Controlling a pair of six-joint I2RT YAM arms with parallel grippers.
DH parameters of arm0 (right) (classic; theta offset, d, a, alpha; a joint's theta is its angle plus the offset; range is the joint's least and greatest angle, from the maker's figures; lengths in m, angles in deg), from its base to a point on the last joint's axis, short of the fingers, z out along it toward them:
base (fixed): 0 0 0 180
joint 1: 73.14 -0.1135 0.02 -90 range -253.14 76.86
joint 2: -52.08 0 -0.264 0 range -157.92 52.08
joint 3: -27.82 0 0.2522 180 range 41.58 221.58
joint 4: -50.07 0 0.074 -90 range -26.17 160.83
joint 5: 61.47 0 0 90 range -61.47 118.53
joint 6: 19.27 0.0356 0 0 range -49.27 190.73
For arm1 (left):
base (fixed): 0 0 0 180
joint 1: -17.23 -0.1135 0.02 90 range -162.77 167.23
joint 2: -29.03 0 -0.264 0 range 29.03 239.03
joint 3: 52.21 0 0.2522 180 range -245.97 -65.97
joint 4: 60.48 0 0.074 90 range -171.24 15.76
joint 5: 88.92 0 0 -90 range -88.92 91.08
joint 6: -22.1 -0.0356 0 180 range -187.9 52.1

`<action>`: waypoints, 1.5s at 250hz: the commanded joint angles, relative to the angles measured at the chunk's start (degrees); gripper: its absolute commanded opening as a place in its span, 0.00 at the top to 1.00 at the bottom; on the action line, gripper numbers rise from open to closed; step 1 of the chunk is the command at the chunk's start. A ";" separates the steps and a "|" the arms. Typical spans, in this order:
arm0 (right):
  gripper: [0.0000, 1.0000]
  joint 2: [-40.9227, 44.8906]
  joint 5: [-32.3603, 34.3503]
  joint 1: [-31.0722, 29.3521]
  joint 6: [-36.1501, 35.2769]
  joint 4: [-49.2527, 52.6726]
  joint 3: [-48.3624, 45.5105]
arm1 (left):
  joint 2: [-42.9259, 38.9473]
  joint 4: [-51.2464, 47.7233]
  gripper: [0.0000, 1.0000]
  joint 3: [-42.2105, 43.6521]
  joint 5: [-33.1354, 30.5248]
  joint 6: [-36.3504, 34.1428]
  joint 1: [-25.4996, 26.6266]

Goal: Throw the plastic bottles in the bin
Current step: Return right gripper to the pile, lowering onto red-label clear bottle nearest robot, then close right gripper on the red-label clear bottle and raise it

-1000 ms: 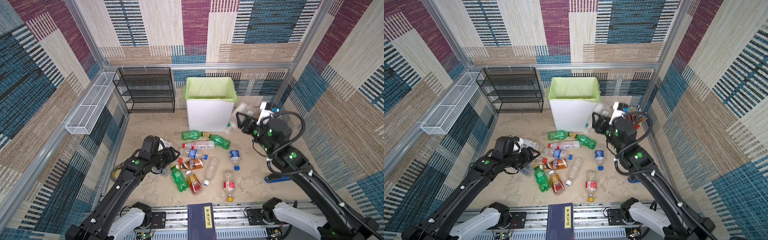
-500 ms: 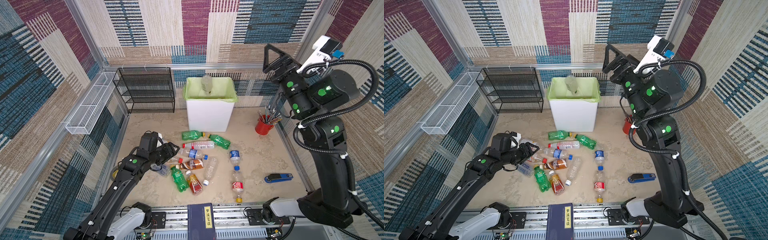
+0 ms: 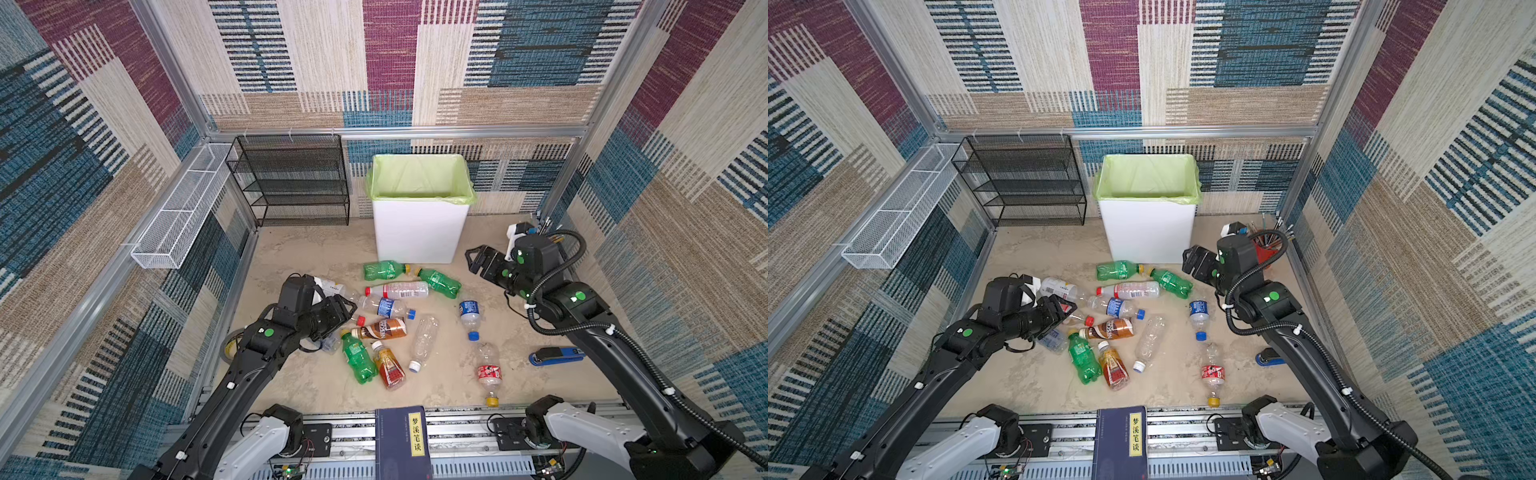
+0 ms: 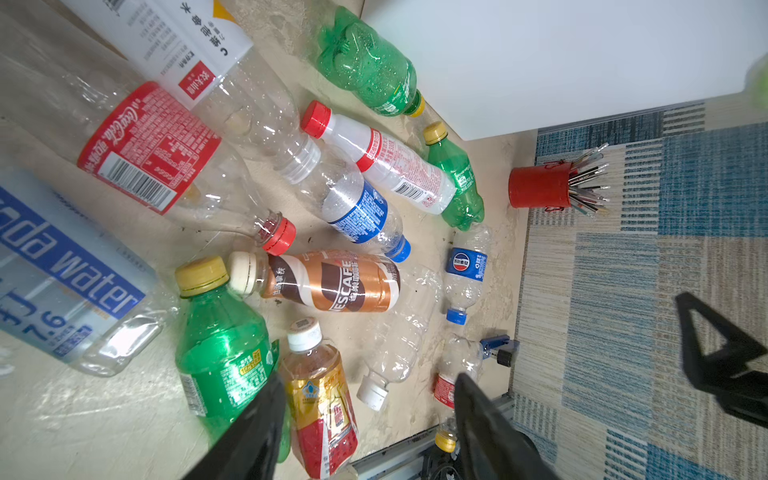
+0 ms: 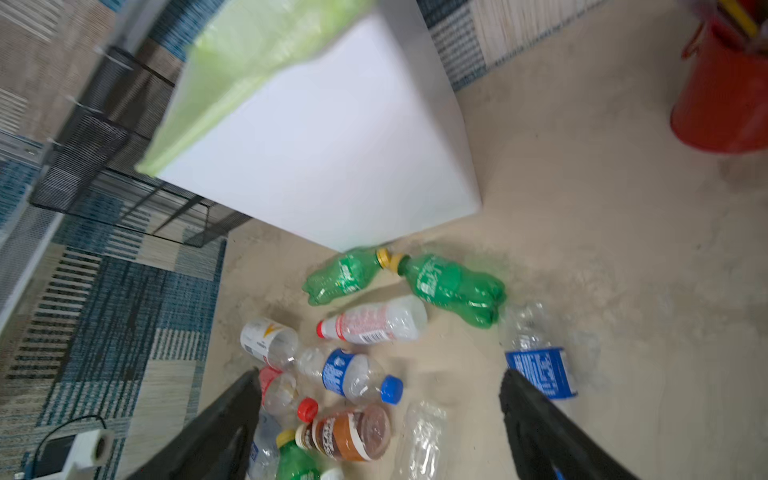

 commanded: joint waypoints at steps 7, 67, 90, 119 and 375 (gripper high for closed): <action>0.12 0.77 -3.50 0.08 5.78 5.35 -5.81 | -1.60 -1.75 0.34 1.38 -0.40 1.04 -0.02; 0.16 0.87 -4.92 0.34 7.71 12.72 -12.10 | -3.44 -7.22 0.34 2.11 -2.02 0.74 -0.11; 0.17 0.87 -4.32 0.34 9.01 16.61 -12.49 | -3.60 -9.15 0.34 2.19 -2.49 0.39 -0.11; 0.17 0.73 -2.79 0.34 10.18 22.14 -12.07 | -4.24 -9.66 0.34 2.88 -2.43 0.15 -0.11; 0.22 -3.58 -7.78 0.34 3.80 22.91 -21.08 | -6.37 -6.93 0.34 5.36 1.35 0.48 -0.20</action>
